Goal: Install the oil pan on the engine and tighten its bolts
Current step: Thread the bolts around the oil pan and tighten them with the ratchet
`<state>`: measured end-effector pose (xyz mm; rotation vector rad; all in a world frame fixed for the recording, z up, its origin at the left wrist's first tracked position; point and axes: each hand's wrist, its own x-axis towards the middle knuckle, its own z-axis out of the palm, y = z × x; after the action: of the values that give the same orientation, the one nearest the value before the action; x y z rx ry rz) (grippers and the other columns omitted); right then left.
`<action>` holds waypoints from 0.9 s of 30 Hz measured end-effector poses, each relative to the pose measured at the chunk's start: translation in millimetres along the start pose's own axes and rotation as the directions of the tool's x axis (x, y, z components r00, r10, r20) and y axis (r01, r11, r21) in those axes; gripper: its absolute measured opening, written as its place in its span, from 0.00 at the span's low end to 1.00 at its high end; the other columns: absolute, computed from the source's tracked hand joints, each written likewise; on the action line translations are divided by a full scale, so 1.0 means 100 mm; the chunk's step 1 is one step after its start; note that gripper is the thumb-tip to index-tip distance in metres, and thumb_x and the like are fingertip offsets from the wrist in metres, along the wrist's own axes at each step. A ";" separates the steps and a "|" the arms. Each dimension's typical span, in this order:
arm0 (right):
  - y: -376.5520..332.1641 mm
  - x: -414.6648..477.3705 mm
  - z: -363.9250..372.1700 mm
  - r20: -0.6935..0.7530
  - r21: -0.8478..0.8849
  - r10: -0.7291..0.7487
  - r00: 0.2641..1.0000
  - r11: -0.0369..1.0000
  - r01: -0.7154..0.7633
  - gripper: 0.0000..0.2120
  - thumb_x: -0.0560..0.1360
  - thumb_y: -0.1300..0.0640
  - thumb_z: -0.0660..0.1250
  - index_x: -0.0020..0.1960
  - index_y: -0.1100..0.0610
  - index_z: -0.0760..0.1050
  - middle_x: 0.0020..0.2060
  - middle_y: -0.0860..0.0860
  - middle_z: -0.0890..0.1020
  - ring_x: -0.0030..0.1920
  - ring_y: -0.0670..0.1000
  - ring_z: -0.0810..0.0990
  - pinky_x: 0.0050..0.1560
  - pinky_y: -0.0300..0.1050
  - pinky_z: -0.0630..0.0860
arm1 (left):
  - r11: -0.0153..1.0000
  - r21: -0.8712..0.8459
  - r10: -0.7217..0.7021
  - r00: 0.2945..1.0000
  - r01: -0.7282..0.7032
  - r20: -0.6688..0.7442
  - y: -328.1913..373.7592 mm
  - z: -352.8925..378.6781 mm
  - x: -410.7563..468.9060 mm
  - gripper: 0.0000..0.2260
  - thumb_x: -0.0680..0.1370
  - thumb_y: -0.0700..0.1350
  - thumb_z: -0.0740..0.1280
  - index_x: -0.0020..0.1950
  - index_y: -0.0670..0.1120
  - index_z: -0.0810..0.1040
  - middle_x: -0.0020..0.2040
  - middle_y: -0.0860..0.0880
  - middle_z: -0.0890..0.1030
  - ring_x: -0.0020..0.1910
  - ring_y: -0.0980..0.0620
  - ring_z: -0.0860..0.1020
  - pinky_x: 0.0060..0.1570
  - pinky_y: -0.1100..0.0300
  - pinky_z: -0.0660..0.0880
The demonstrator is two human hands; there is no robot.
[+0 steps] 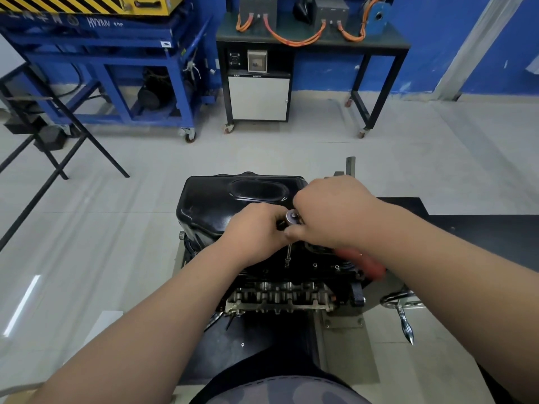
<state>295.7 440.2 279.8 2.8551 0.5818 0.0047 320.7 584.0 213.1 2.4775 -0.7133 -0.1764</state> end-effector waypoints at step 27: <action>-0.09 -0.03 -0.02 0.081 0.059 0.134 0.988 0.989 -0.139 0.21 0.74 0.39 0.57 0.31 0.52 0.61 0.30 0.49 0.67 0.28 0.50 0.65 0.28 0.41 0.59 | 0.997 0.059 -0.052 0.998 0.054 -0.042 0.05 0.03 -0.03 0.04 0.68 0.50 0.62 0.34 0.52 0.72 0.30 0.55 0.75 0.32 0.56 0.70 0.29 0.61 0.65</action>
<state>289.6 447.6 279.9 2.9368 0.3768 -0.1019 315.6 580.7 213.0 2.5511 -0.6451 -0.1253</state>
